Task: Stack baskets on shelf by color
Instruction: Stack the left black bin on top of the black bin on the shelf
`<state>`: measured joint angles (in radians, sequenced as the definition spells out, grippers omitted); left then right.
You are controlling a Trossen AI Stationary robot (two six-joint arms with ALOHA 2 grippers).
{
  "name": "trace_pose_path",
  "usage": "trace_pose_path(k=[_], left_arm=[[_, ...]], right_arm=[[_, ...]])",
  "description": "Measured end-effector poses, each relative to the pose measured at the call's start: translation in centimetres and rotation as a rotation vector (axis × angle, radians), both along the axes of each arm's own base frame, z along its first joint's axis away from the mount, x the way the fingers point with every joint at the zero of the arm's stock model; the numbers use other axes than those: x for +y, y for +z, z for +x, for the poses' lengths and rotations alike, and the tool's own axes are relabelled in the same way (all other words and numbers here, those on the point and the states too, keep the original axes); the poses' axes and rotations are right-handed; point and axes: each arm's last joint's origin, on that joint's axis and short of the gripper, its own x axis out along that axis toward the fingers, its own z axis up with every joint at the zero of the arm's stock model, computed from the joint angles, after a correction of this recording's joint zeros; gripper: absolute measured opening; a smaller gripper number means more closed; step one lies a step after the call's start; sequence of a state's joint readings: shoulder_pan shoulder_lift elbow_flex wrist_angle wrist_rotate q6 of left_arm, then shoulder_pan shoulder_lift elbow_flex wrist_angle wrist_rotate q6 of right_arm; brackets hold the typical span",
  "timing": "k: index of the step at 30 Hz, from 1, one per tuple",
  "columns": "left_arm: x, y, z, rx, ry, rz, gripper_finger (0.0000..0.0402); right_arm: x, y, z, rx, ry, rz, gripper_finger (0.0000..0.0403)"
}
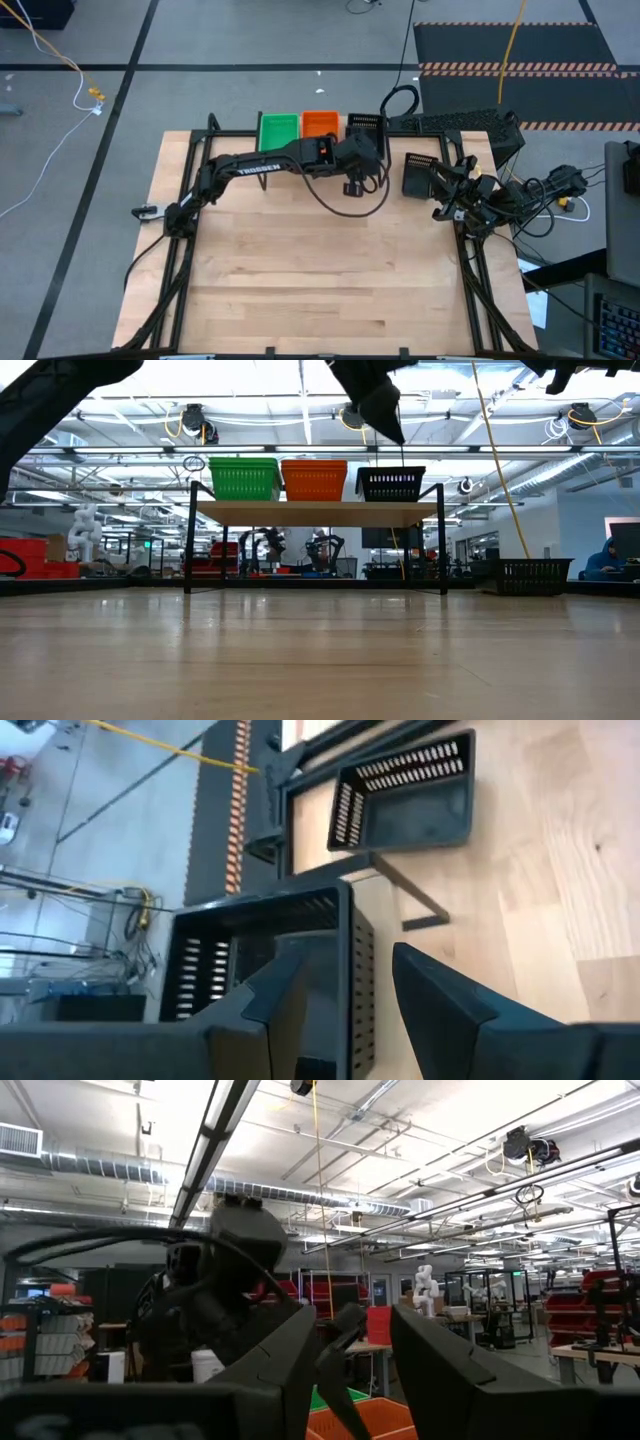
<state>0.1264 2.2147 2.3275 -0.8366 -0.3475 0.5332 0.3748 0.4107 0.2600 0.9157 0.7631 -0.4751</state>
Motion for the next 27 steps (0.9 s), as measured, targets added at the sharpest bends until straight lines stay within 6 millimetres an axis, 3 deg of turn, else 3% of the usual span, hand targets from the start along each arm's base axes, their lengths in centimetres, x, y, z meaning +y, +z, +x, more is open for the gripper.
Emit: trace_pose_path(k=[7, 15, 27], left_arm=[[0.7, -0.9, -0.8, 0.095, 0.036, -0.030, 0.0152], [2.8, -0.9, -1.2, 0.067, 0.134, -0.082, 0.0152], [3.7, -2.6, 0.1, 0.039, 0.129, -0.106, 0.0152]], right_arm=[[0.0, 0.0, 0.0, 0.000, 0.000, 0.000, 0.0123], [0.0, 0.0, 0.0, -0.004, 0.005, 0.008, 0.0123], [0.0, 0.0, 0.0, -0.006, 0.007, 0.010, 0.0123]])
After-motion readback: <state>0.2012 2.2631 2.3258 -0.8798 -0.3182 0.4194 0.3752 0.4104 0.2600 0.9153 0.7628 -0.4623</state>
